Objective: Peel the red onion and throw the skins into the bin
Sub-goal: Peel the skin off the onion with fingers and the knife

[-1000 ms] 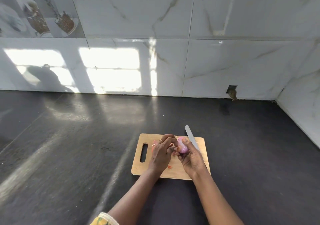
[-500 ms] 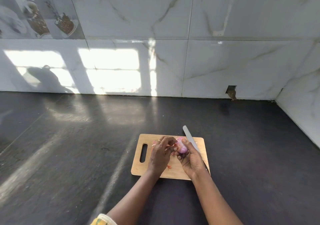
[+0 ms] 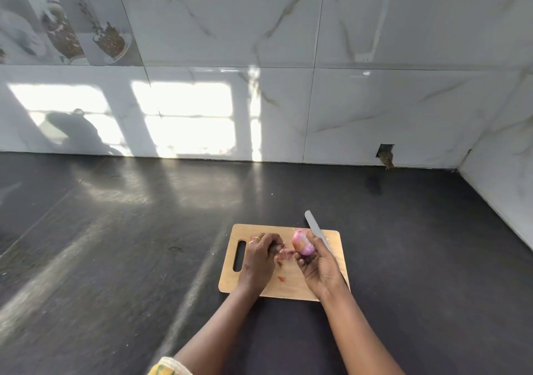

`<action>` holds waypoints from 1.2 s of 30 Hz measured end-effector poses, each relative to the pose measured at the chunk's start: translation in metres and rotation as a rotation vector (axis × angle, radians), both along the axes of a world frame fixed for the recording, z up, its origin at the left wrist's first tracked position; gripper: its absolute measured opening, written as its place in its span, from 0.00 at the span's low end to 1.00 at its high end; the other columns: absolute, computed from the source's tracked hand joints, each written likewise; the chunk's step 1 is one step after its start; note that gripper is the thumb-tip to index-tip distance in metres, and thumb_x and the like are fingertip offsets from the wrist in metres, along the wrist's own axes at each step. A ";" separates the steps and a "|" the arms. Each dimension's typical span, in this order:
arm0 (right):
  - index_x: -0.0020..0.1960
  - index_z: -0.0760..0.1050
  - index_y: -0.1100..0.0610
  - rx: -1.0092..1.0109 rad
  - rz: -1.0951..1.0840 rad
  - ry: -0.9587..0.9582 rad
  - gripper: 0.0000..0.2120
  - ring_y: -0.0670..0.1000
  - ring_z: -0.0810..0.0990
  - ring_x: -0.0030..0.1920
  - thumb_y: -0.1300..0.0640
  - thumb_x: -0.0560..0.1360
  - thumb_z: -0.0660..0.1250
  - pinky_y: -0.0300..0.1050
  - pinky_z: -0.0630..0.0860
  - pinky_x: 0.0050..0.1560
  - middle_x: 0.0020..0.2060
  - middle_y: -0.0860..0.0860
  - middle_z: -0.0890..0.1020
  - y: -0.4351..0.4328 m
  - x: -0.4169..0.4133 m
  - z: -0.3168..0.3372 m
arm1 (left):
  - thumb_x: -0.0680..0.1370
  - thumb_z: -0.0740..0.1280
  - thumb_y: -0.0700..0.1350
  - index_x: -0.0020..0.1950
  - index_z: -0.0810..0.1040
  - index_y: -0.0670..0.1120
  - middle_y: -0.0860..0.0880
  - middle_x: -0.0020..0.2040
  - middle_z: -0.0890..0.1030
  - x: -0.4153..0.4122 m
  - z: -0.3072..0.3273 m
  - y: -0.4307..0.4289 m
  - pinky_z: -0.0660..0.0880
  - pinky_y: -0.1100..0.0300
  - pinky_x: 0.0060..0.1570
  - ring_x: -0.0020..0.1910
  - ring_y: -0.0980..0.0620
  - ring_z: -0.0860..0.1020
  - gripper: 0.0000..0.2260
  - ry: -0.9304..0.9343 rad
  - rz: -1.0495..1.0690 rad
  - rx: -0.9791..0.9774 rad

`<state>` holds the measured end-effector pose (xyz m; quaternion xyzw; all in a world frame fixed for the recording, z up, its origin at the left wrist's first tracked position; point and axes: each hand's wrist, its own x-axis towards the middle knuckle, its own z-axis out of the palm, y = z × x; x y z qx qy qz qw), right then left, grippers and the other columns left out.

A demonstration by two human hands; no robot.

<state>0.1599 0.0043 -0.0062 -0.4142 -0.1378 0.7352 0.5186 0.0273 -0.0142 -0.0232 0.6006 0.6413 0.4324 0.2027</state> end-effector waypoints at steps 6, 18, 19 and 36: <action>0.48 0.77 0.63 0.035 0.018 0.023 0.07 0.50 0.79 0.26 0.59 0.76 0.66 0.37 0.75 0.24 0.32 0.57 0.80 -0.002 -0.003 0.004 | 0.74 0.67 0.41 0.51 0.83 0.45 0.47 0.51 0.83 0.002 0.007 0.000 0.68 0.68 0.54 0.53 0.50 0.78 0.08 0.066 -0.031 0.060; 0.48 0.71 0.60 0.102 -0.015 0.054 0.03 0.51 0.84 0.35 0.64 0.76 0.65 0.43 0.81 0.32 0.43 0.60 0.80 0.000 -0.007 -0.002 | 0.68 0.65 0.58 0.53 0.82 0.46 0.49 0.54 0.81 0.009 0.007 0.001 0.66 0.44 0.66 0.55 0.75 0.71 0.21 -0.124 -0.025 -0.008; 0.47 0.71 0.59 0.104 -0.020 0.043 0.03 0.51 0.84 0.35 0.64 0.76 0.65 0.43 0.81 0.32 0.44 0.61 0.80 0.000 -0.007 -0.002 | 0.69 0.69 0.53 0.52 0.82 0.45 0.48 0.54 0.81 0.008 0.007 0.001 0.65 0.44 0.67 0.52 0.78 0.70 0.16 -0.170 -0.036 -0.020; 0.47 0.73 0.59 0.151 -0.013 -0.020 0.02 0.51 0.84 0.37 0.64 0.76 0.65 0.42 0.80 0.31 0.46 0.61 0.81 -0.004 -0.010 -0.001 | 0.72 0.70 0.37 0.51 0.82 0.42 0.45 0.52 0.82 0.011 0.016 -0.003 0.67 0.77 0.55 0.54 0.65 0.75 0.09 -0.214 0.016 -0.019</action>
